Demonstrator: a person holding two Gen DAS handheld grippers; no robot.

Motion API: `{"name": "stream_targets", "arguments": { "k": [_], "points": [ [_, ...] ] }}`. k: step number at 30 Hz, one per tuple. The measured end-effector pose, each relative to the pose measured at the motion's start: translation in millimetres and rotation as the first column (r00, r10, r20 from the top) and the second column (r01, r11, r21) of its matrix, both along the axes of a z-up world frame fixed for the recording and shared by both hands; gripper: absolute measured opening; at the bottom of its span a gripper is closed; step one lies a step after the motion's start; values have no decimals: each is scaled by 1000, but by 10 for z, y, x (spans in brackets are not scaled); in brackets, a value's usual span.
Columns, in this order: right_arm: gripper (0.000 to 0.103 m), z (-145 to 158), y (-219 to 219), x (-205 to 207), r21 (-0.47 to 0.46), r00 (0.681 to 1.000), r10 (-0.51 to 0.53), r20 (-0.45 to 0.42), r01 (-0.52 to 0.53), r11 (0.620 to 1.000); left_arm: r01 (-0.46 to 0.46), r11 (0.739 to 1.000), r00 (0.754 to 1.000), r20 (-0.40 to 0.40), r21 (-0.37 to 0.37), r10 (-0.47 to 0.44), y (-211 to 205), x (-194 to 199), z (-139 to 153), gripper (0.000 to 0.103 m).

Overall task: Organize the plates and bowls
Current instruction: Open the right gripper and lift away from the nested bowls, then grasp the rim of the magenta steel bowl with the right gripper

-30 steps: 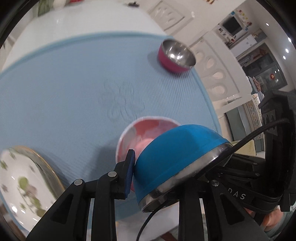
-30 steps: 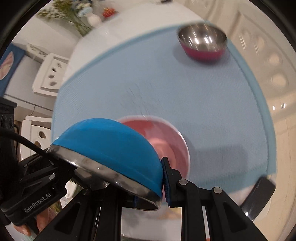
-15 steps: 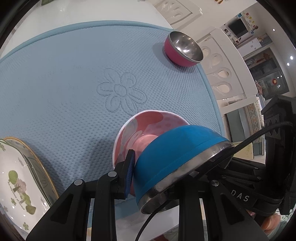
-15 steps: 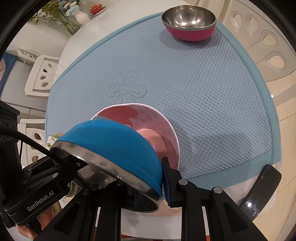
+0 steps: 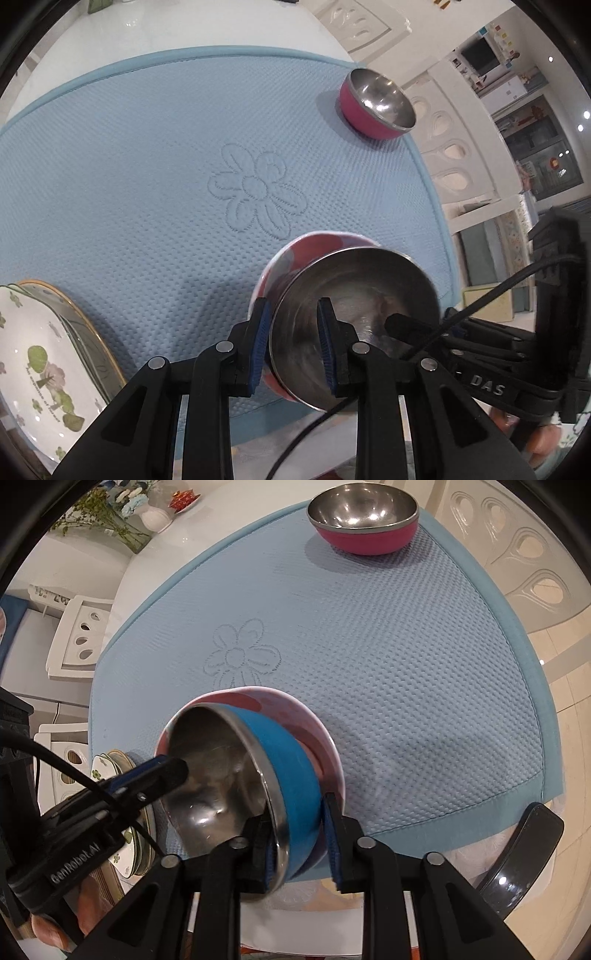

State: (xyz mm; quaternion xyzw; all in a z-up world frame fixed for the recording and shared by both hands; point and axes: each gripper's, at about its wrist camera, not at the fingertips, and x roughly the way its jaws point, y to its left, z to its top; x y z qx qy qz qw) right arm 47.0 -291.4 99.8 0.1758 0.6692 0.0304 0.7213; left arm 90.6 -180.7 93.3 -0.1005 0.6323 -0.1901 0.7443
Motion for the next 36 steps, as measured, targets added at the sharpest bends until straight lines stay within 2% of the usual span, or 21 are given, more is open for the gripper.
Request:
{"name": "stream_targets", "arguments": {
  "k": [4,9,11,16,20,22,25,29,31,32,33,34,36],
  "points": [
    [24,31,0,-12,-6,1000,11,12,-11,1000,7,1000,1000,18,2,-7,30,3,48,22],
    [24,246,49,-57,-134,994,60,89,-48,990,17,1000,1000,1,4,-17,8,-24,5,24],
    [24,273,5,-57,-135,994,53,96,-40,990,11,1000,1000,-8,-10,-11,28,-34,-12,24],
    [24,83,-99,-56,-140,999,33,42,-27,990,-28,998,1000,-13,-61,27,153,-31,37,24],
    [24,-44,-156,-45,-89,1000,16,-3,-16,996,-43,998,999,13,-46,44,223,40,144,24],
    [24,54,-207,-34,-50,1000,7,27,-6,999,-46,998,998,29,-51,47,233,88,214,24],
    [24,323,-304,27,-33,992,9,130,-4,999,-30,998,996,83,-56,34,184,220,424,24],
    [24,712,-483,106,-12,959,-21,282,25,1000,18,998,986,166,-68,-6,-7,455,763,24],
    [29,891,-570,188,-15,935,-46,351,54,998,51,996,977,210,-75,-35,-160,637,964,35],
    [42,949,-627,242,-15,926,-59,374,69,997,62,995,974,222,-82,-42,-224,718,1033,38],
    [59,997,-675,306,-13,917,-73,393,85,996,76,992,971,234,-96,-52,-305,841,1112,45],
    [61,1047,-718,363,-10,905,-93,415,107,994,89,990,969,240,-108,-61,-374,962,1164,52],
    [61,1110,-814,526,-15,890,-111,443,131,991,103,988,968,241,-119,-72,-519,1171,1197,57]
  ]
}}
